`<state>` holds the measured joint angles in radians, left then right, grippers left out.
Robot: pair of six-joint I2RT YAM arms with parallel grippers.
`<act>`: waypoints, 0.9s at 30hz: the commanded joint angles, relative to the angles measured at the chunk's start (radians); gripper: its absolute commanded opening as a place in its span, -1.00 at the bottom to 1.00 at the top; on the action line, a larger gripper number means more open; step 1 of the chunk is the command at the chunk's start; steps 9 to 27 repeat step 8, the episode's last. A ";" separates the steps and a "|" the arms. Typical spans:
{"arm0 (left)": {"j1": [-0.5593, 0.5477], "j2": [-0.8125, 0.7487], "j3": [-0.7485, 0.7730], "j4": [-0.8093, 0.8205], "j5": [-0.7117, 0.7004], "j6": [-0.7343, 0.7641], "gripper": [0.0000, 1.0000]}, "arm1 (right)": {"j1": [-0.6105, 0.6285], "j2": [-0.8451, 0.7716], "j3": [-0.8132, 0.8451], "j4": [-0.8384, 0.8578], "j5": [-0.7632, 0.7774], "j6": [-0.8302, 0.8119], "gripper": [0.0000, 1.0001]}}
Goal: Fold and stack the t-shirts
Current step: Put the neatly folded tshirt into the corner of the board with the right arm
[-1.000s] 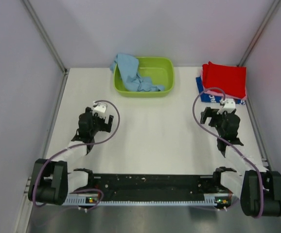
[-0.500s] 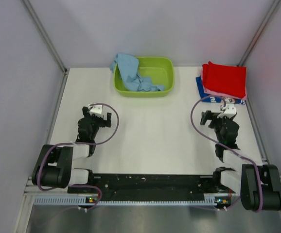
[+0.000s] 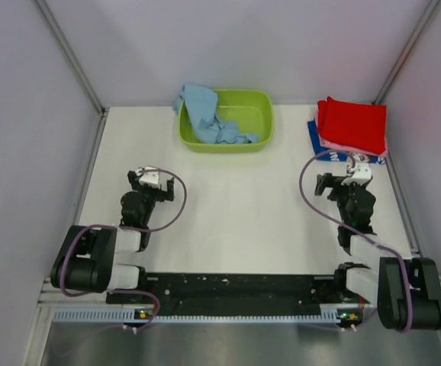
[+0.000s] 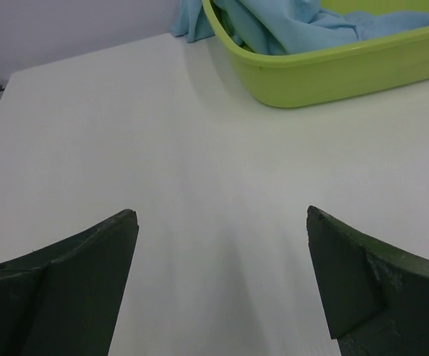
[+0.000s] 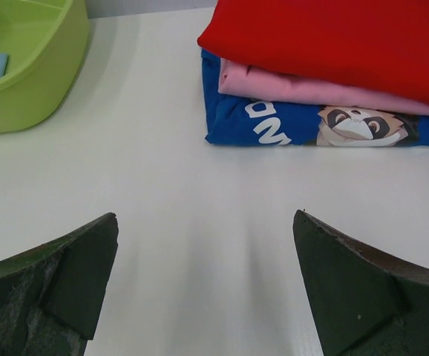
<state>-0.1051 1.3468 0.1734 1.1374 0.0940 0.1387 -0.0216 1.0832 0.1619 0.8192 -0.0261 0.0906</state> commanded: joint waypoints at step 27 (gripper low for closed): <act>0.005 0.025 -0.006 0.110 0.007 -0.011 0.97 | 0.006 0.017 0.011 0.037 0.009 0.011 0.97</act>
